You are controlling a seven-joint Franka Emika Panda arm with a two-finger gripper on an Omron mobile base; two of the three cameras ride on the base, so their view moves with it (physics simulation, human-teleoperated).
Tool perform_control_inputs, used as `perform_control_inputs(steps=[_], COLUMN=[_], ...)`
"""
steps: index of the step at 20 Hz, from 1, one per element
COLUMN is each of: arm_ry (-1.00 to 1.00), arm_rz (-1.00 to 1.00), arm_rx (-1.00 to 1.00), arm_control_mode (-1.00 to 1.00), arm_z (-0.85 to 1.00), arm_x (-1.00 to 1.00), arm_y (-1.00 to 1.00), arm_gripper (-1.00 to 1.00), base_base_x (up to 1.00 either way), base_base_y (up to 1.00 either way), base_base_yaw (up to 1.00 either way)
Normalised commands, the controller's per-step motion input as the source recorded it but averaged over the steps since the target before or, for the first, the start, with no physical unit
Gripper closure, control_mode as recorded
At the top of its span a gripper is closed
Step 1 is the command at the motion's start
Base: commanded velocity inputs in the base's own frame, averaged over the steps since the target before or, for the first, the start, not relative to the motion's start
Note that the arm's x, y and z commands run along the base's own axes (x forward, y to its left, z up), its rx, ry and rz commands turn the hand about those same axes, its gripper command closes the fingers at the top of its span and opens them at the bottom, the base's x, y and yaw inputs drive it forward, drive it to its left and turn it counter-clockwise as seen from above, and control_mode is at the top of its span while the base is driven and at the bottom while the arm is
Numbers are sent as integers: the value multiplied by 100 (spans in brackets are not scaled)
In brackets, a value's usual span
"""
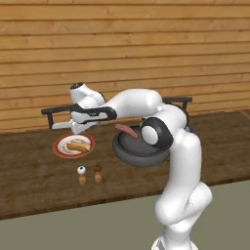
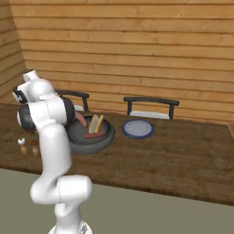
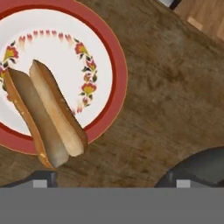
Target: Place one bun and one sausage from the bowl on each plate.
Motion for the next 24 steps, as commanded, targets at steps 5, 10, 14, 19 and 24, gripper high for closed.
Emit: perform_control_inputs(steps=[5,10,14,19,24], arm_ry=[-9,-1,-1,-5,-8], arm_rz=[-19,-22,-20,-8,0], arm_rx=[5,3,4,9,11], arm_control_mode=[-100,-100,-100,-100,-100], arm_z=[23,21,21,14,0], arm_x=[-4,0,0,-10,-5], arm_y=[-100,-100,-99,-91,-68], arm_gripper=[-100,-100,-100,-100,-100], base_base_x=[0,0,0,0,0], base_base_y=[0,0,0,0,0], base_base_yaw=[0,0,0,0,0])
